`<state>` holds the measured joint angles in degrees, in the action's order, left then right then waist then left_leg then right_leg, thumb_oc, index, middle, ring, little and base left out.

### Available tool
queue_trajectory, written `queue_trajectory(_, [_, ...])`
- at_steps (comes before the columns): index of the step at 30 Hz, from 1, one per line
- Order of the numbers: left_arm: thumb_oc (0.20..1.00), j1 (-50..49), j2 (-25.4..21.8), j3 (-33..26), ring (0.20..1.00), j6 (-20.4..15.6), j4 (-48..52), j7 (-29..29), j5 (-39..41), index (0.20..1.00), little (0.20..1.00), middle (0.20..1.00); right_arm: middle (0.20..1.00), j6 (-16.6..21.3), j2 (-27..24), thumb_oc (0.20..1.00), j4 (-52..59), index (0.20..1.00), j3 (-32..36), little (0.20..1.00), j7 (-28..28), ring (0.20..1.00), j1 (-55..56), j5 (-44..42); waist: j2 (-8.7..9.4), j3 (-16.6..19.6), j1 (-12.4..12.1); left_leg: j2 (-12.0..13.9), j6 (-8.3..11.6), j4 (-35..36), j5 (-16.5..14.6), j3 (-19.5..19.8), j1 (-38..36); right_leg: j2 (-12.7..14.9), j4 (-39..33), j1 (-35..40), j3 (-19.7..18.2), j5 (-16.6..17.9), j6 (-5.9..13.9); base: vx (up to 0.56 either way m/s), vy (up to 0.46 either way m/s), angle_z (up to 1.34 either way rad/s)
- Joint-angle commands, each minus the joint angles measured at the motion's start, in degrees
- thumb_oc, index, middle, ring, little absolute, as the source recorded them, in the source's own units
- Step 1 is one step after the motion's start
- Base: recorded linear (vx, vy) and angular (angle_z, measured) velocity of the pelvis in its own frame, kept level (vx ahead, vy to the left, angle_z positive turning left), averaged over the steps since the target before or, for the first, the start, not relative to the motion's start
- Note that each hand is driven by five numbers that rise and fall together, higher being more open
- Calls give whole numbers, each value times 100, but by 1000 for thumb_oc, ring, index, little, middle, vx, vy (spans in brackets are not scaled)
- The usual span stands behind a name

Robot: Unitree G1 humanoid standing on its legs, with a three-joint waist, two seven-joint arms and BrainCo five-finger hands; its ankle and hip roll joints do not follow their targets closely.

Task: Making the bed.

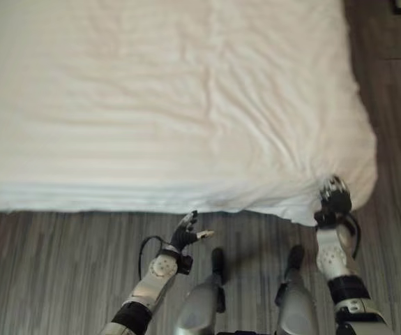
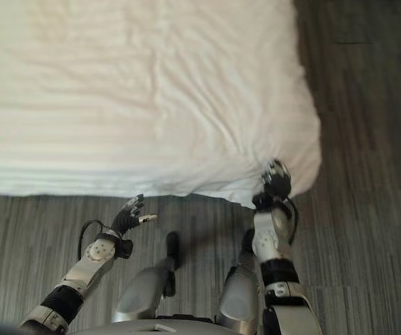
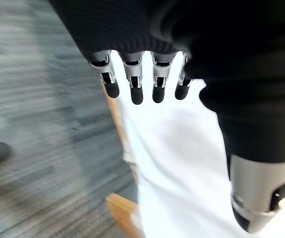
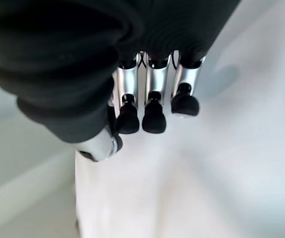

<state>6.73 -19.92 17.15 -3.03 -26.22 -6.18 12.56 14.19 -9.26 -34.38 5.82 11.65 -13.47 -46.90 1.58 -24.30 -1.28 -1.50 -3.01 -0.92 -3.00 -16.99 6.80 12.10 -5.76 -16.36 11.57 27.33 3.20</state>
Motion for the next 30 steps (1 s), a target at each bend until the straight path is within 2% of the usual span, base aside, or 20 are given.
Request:
queue_trajectory(1, [1000, -401, 85, -284, 1000, -63, 206, 86, 222, 1000, 1000, 1000, 200, -208, -768, 200, 274, 200, 74, 200, -196, 200, 834, 769, -347, 334, -344, 1032, 728, 534, 911, -608, 69, 857, 2517, 1525, 1382, -3491, 776, -137, 0, -279])
queue_trajectory(4, [1000, -666, 100, -438, 1000, -9, 336, 144, 383, 1000, 1000, 1000, 200, -380, -880, 200, 372, 200, -119, 200, -293, 200, 909, 1204, -210, 533, -633, 1249, 765, 511, 1062, -1003, 109, 1159, 2323, 1915, 1713, -3123, 868, -254, -146, -190])
queue_trajectory(5, [1000, -778, 85, -383, 1000, 34, 571, 267, 475, 1000, 1000, 1000, 1000, -515, -1027, 1000, 567, 1000, -349, 1000, -322, 1000, 934, 1724, -102, 636, -790, 1415, 816, 486, 1236, -1298, 161, 1188, 2096, 2136, 1857, -2793, 1045, -222, -202, -246])
queue_trajectory(6, [1000, -786, 67, -329, 1000, 18, 748, 320, 546, 1000, 1000, 1000, 1000, -562, -1071, 1000, 800, 1000, -459, 1000, -396, 1000, 944, 1874, -53, 664, -792, 1545, 916, 479, 1407, -1368, 207, 872, 1570, 2233, 1694, -3046, 1039, -225, -237, -241])
queue_trajectory(8, [1000, -786, 76, -302, 1000, 33, 791, 383, 580, 1000, 1000, 1000, 1000, -605, -1098, 1000, 973, 1000, -510, 1000, -452, 1000, 1092, 2030, -105, 666, -778, 1747, 1063, 465, 1632, -1498, 176, 612, 1286, 2291, 1627, -3184, 969, -164, -178, -110])
queue_trajectory(10, [1000, -801, 63, -234, 1000, -47, 1421, 459, 663, 1000, 1000, 1000, 1000, -679, -1381, 1000, 1619, 1000, -816, 1000, -513, 1000, 1436, 3158, -258, 621, -576, 2158, 1346, 460, 1968, -1508, 102, 77, 676, 2410, 1439, -3390, 830, -266, -316, -97])
queue_trajectory(12, [1000, -797, 121, -322, 1000, -71, 1623, 359, 631, 1000, 1000, 1000, 1000, -718, -1458, 1000, 2062, 1000, -867, 1000, -572, 1000, 1673, 3544, -353, 591, -425, 2350, 1467, 439, 2072, -1559, -75, -87, 556, 2505, 1345, -3442, 756, -106, -204, -103])
queue_trajectory(13, [1000, -731, 162, -324, 1000, -124, 1702, 256, 594, 1000, 1000, 1000, 1000, -686, -1546, 1000, 2252, 1000, -981, 1000, -580, 1000, 1698, 3761, -370, 540, -437, 2323, 1471, 370, 2057, -1243, -90, -124, 533, 2507, 1243, -3478, 699, -74, -157, -61])
queue_trajectory(14, [1000, -730, 172, -325, 1000, -124, 1702, 249, 589, 1000, 1000, 1000, 1000, -697, -1549, 1000, 2273, 1000, -982, 1000, -574, 1000, 1707, 3775, -381, 526, -426, 2334, 1478, 355, 2051, -1230, -94, -133, 537, 2522, 1247, -3488, 691, -185, -218, -85])
queue_trajectory(15, [1000, -559, 261, -467, 1000, -266, 1752, -151, 514, 1000, 1000, 1000, 1000, -651, -1746, 1000, 2686, 1000, -1320, 1000, -562, 1000, 1599, 4328, -432, 373, -537, 1839, 1226, -95, 1598, 229, 42, -206, 615, 2299, 870, -3418, 532, -180, -242, -110])
queue_trajectory(16, [1000, -488, 304, -533, 1000, -302, 1761, -272, 482, 1000, 1000, 1000, 1000, -679, -1819, 1000, 2784, 1000, -1381, 1000, -586, 1000, 1642, 4510, -403, 326, -511, 1623, 1180, -219, 1342, 568, 47, -242, 688, 2235, 670, -3419, 494, -185, -234, -221])
queue_trajectory(17, [1000, -483, 308, -534, 1000, -303, 1759, -272, 481, 1000, 1000, 1000, 1000, -683, -1822, 1000, 2789, 1000, -1378, 1000, -586, 1000, 1641, 4512, -411, 336, -514, 1629, 1172, -229, 1346, 568, 72, -248, 685, 2214, 667, -3400, 493, -75, -257, -216])
queue_trajectory(18, [1000, -428, 391, -622, 1000, -407, 1841, -545, 479, 1000, 1000, 1000, 1000, -686, -1915, 1000, 3036, 1000, -1358, 1000, -561, 1000, 1717, 4795, -308, 269, -473, 1194, 1002, -717, 839, 906, 80, -326, 772, 2161, 375, -3415, 363, -64, -172, -197])
queue_trajectory(20, [1000, -388, 426, -616, 1000, -428, 1812, -594, 566, 1000, 1000, 1000, 1000, -679, -1910, 1000, 3064, 1000, -1361, 1000, -540, 1000, 1746, 4798, -297, 281, -475, 1050, 953, -905, 721, 1003, 160, -349, 796, 2116, 330, -3394, 331, -59, -200, -70])
queue_trajectory(21, [1000, -319, 437, -606, 1000, -439, 1756, -754, 584, 1000, 1000, 1000, 1000, -747, -1908, 1000, 3044, 1000, -1400, 1000, -421, 1000, 1633, 4995, -325, 293, -443, 777, 755, -1113, 334, 1141, 145, -474, 875, 2056, 158, -3458, 251, -40, -180, -38])
queue_trajectory(24, [1000, -321, 460, -581, 1000, -461, 1640, -897, 713, 1000, 1000, 1000, 1000, -774, -1866, 1000, 3133, 1000, -1432, 1000, -329, 1000, 1569, 5033, -360, 203, -412, 823, 789, -1606, 568, 1290, 313, -590, 900, 2125, -28, -3486, 148, 72, -99, -55])
queue_trajectory(25, [1000, -205, 470, -567, 1000, -437, 1536, -946, 738, 1000, 1000, 1000, 1000, -802, -1851, 1000, 3230, 1000, -1267, 1000, -217, 1000, 1596, 4874, -333, 55, -476, 810, 981, -2482, 1278, 1483, 723, -598, 657, 2419, -86, -3516, 44, 65, -89, -66])
queue_trajectory(27, [1000, -199, 469, -561, 1000, -439, 1531, -948, 737, 1000, 1000, 1000, 1000, -806, -1850, 1000, 3237, 1000, -1260, 1000, -219, 1000, 1600, 4873, -344, 56, -462, 815, 989, -2522, 1264, 1512, 753, -612, 644, 2428, -65, -3514, 40, 63, -66, -46])
queue_trajectory(28, [1000, -244, 442, -633, 1000, -398, 1547, -956, 706, 1000, 1000, 1000, 1000, -826, -1863, 1000, 3340, 1000, -1154, 1000, -239, 1000, 1711, 4860, -311, 101, -463, 875, 1013, -2533, 1190, 1183, 1048, -551, 361, 2616, 10, -3556, 80, 69, -40, 5])
queue_trajectory(30, [1000, -284, 445, -633, 1000, -387, 1577, -943, 712, 1000, 1000, 1000, 1000, -850, -1854, 1000, 3392, 1000, -1129, 1000, -240, 1000, 1738, 4861, -333, 165, -493, 878, 969, -2142, 1014, 998, 1140, -540, 261, 2707, 30, -3592, 135, 221, 16, 27])
